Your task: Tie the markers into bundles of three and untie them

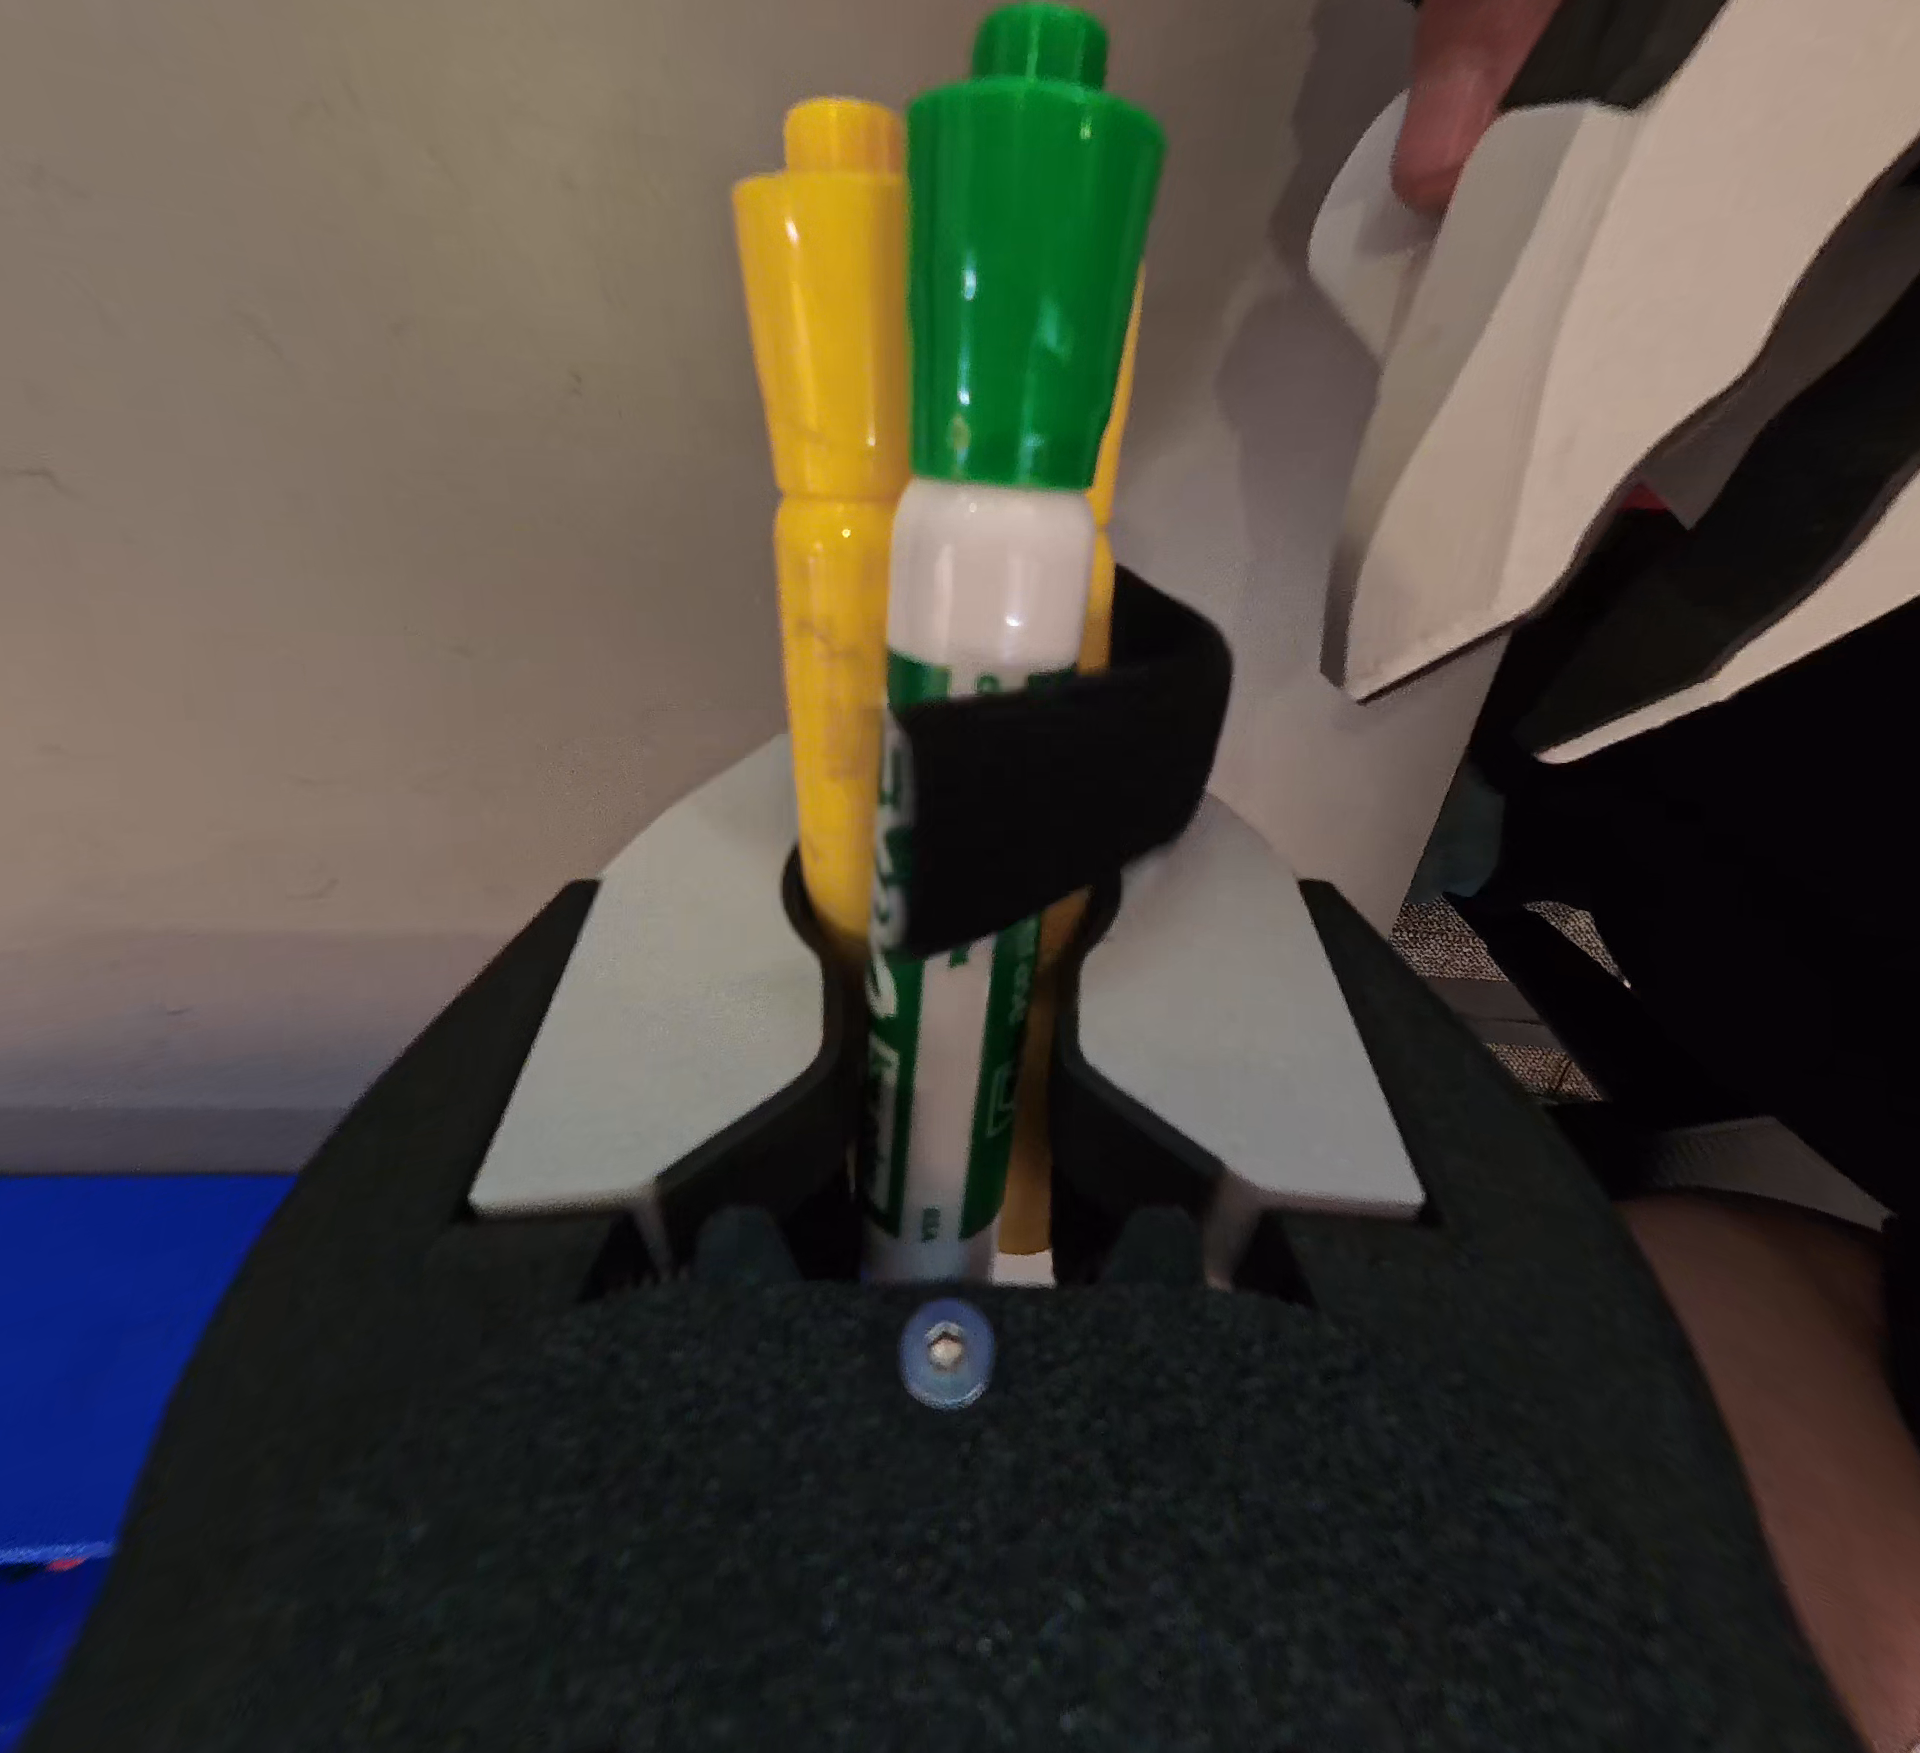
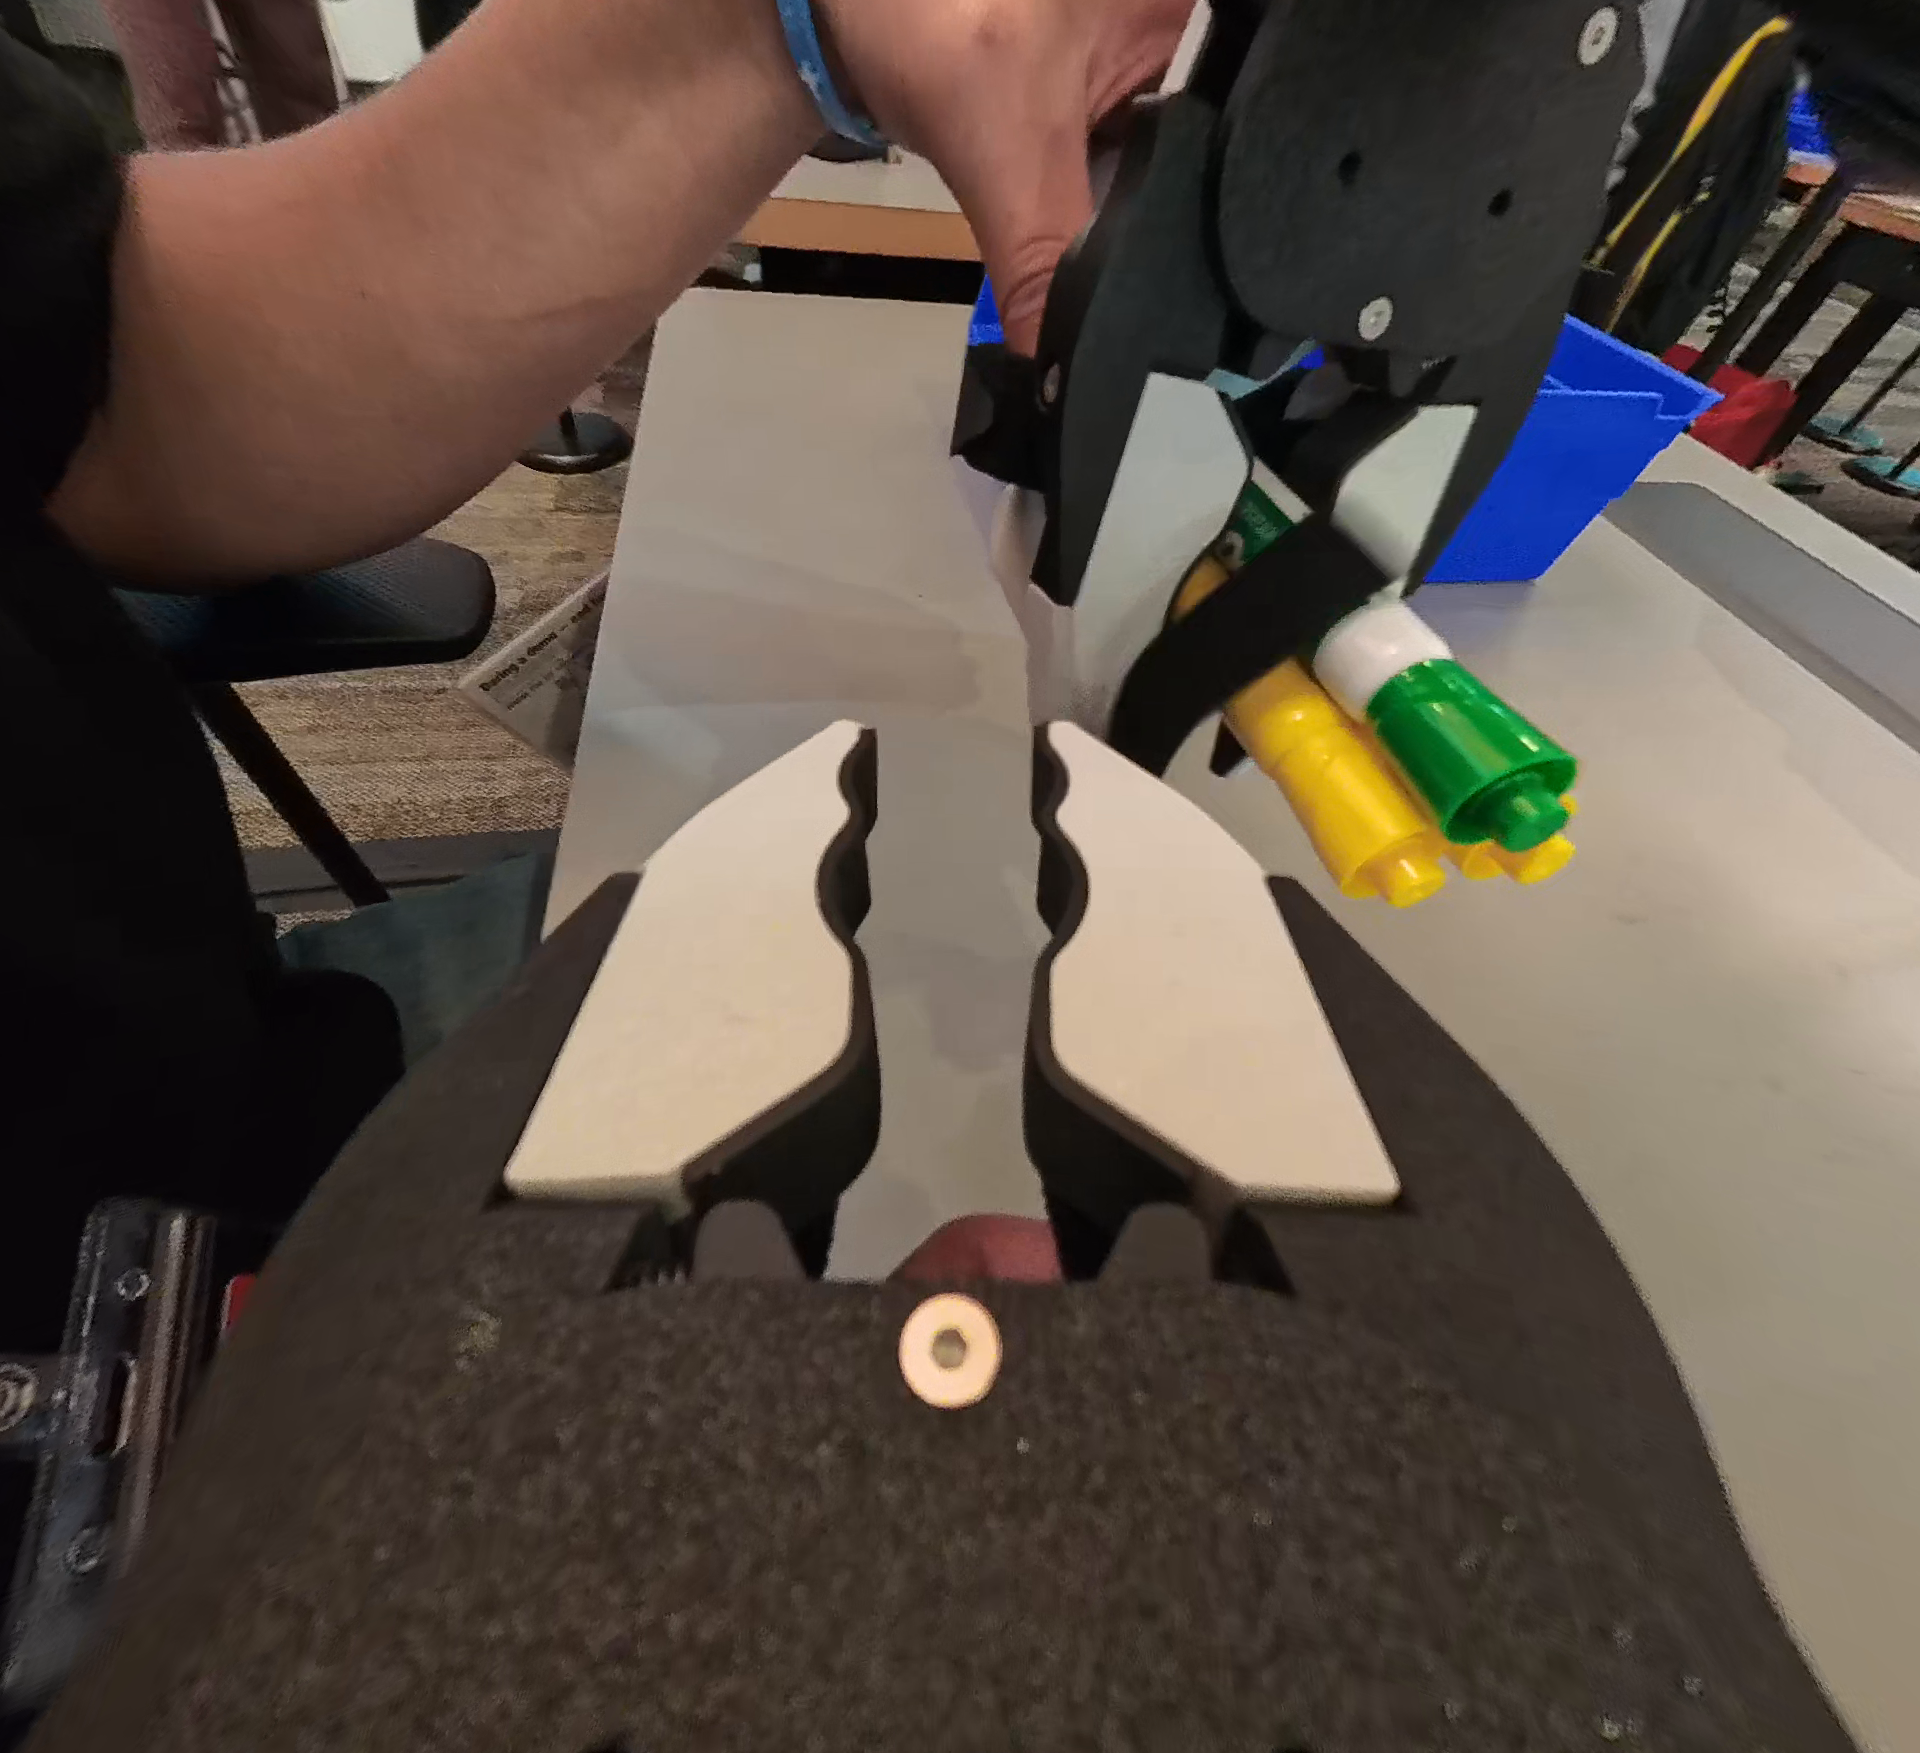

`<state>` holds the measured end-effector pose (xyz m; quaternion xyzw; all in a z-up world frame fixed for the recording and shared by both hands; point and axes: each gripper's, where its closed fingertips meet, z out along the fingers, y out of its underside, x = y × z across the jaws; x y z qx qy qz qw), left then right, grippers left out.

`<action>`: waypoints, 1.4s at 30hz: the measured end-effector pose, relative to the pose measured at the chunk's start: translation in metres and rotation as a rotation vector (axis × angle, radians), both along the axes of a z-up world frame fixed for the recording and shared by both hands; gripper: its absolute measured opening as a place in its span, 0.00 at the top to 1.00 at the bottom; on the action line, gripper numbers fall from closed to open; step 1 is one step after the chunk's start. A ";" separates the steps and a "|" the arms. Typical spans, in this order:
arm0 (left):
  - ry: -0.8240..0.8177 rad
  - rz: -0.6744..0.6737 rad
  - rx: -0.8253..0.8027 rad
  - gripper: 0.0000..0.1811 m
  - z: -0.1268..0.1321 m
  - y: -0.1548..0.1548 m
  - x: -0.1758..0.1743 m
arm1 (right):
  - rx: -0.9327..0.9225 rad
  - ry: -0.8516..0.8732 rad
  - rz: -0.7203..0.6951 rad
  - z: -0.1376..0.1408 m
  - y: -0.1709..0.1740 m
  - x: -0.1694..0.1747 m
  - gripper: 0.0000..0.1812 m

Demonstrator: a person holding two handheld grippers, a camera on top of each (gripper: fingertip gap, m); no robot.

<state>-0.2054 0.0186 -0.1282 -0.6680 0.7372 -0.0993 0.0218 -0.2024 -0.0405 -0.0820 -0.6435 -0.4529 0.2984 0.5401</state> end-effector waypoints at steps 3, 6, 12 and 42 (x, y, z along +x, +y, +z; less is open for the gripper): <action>0.000 -0.001 -0.006 0.77 0.000 -0.001 0.000 | -0.011 0.003 -0.027 -0.001 0.006 0.001 0.85; 0.002 -0.001 0.001 0.77 -0.001 0.000 0.000 | -0.032 -0.035 -0.053 -0.009 0.013 0.004 0.84; 0.019 0.026 -0.003 0.77 -0.004 0.005 -0.007 | -0.196 -0.280 -0.052 -0.046 0.009 0.040 0.59; 0.068 0.143 -0.047 0.77 -0.005 0.019 -0.055 | -0.234 -0.380 0.152 -0.084 0.066 0.009 0.99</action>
